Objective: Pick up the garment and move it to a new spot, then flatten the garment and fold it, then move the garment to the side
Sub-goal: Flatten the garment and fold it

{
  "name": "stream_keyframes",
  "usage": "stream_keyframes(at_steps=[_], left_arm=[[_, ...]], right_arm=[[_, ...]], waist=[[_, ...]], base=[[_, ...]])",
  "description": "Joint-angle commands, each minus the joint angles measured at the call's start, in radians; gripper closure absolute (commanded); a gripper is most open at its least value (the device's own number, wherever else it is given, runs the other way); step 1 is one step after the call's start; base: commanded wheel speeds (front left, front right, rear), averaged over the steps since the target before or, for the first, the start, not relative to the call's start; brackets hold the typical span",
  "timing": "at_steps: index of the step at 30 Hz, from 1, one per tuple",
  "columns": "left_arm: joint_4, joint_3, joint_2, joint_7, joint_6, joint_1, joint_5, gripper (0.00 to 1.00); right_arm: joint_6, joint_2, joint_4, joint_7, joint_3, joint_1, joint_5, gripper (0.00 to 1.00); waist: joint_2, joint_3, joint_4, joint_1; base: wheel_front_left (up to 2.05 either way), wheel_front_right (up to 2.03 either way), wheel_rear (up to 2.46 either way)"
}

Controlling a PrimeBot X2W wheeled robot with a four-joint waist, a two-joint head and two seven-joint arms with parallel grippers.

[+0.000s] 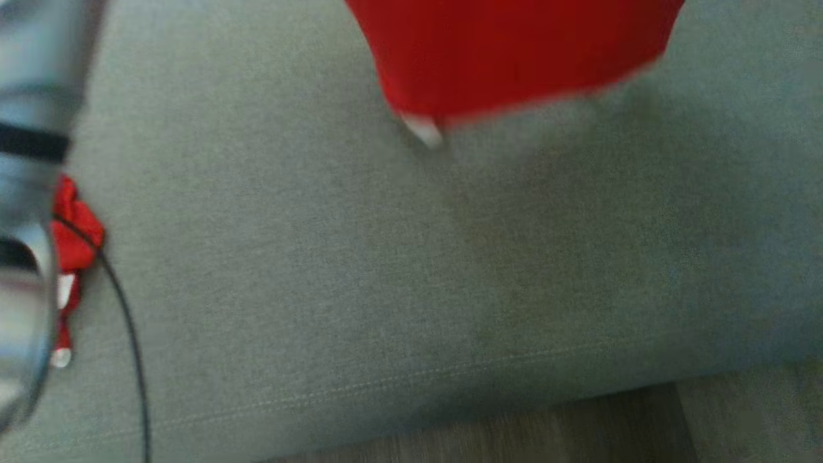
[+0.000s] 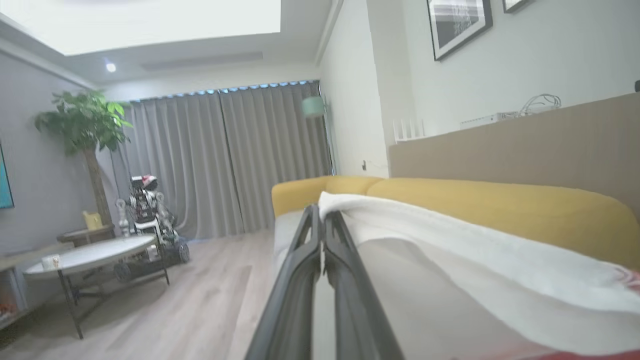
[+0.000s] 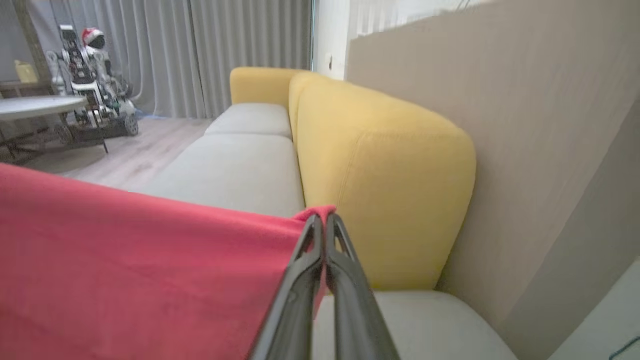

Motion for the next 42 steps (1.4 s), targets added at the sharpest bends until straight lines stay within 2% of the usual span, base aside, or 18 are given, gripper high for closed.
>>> stream_keyframes(at_steps=[1, 4, 9, 11, 16, 26, 32, 37, 42], left_arm=[[0.020, 0.025, 0.051, -0.028, 0.017, -0.125, 0.049, 1.00], [0.025, 0.022, 0.059, -0.036, 0.043, -0.196, 0.104, 1.00], [-0.180, 0.061, 0.091, -0.037, 0.110, -0.313, 0.264, 1.00], [-0.237, 0.080, 0.089, -0.038, 0.103, -0.299, 0.289, 1.00], [-0.273, 0.123, 0.065, -0.038, 0.023, -0.190, 0.271, 1.00], [-0.340, 0.221, 0.032, -0.038, -0.152, 0.232, 0.179, 1.00], [-0.424, 0.258, 0.019, -0.037, -0.207, 0.574, 0.084, 1.00], [-0.531, 0.260, 0.034, 0.021, -0.190, 0.892, -0.005, 1.00], [-0.674, 0.263, 0.050, 0.069, -0.129, 1.185, -0.065, 1.00]], right_arm=[[0.000, 0.003, -0.058, -0.036, -0.001, -0.087, 0.006, 1.00], [0.000, 0.002, -0.081, -0.077, -0.010, -0.124, 0.003, 1.00], [0.000, -0.003, -0.183, -0.133, -0.017, -0.206, -0.031, 1.00], [0.000, 0.001, -0.217, -0.137, -0.013, -0.213, -0.029, 1.00], [0.000, 0.005, -0.240, -0.138, 0.043, -0.178, 0.014, 1.00], [0.000, -0.019, -0.164, -0.138, 0.218, 0.047, 0.199, 1.00], [0.000, -0.005, -0.125, -0.111, 0.312, 0.247, 0.353, 1.00], [0.000, -0.048, -0.155, -0.063, 0.375, 0.464, 0.452, 1.00], [0.000, -0.107, -0.235, -0.021, 0.394, 0.705, 0.532, 1.00]], waist=[[0.0000, 0.034, -0.030, 0.0000], [0.0000, 0.048, -0.044, 0.0000], [0.0000, 0.139, -0.046, 0.0000], [0.0000, 0.169, -0.036, 0.0000], [0.0000, 0.233, 0.000, 0.0000], [0.0000, 0.138, 0.039, 0.0000], [0.0000, -0.001, 0.029, 0.0000], [0.0000, -0.106, 0.023, 0.0000], [0.0000, -0.176, 0.020, 0.0000]], base=[[0.00, 0.00, 0.00], [0.00, 0.00, 0.00], [0.00, 0.00, 0.00], [0.00, 0.00, 0.00], [0.00, 0.00, 0.00], [0.00, 0.00, 0.00], [0.00, 0.00, 0.00], [0.00, 0.00, 0.00], [0.00, 0.00, 0.00]])
